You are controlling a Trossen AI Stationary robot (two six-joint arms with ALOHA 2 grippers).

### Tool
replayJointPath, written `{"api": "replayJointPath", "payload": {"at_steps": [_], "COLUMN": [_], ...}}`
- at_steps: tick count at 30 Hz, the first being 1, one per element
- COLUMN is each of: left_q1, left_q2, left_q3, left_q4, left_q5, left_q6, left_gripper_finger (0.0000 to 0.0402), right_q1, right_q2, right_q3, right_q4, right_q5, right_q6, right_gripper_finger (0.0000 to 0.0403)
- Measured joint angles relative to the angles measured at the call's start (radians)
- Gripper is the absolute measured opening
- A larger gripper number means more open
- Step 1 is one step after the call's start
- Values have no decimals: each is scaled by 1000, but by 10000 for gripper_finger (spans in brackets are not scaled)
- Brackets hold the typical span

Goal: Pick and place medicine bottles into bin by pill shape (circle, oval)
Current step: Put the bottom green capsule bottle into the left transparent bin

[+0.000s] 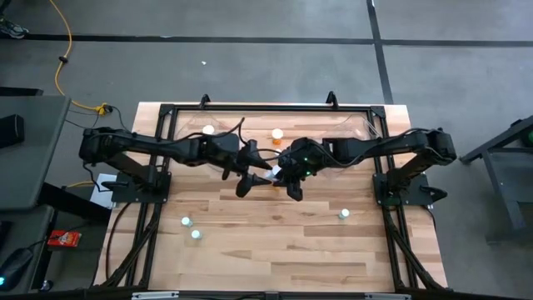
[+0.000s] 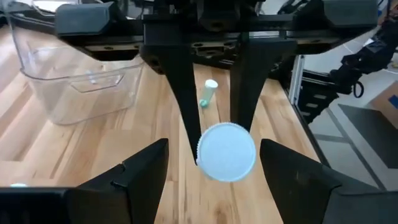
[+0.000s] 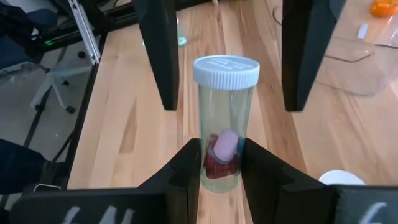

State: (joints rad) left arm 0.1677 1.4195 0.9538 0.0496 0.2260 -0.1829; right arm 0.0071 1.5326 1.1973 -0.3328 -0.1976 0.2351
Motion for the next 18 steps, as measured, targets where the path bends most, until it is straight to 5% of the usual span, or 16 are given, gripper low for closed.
{"api": "replayJointPath", "payload": {"at_steps": [10,18], "left_q1": [0,-4], "left_q2": [5,5], "left_q3": [0,0], "left_q4": [30,30], "left_q5": [36,25], "left_q6": [0,-5], "left_gripper_finger": [236,177], "right_q1": [0,0], "right_q2": [0,0], "right_q3": [0,0], "right_q4": [-43,-44], "right_q5": [0,0], "right_q6": [1,3], "right_gripper_finger": [78,78]}}
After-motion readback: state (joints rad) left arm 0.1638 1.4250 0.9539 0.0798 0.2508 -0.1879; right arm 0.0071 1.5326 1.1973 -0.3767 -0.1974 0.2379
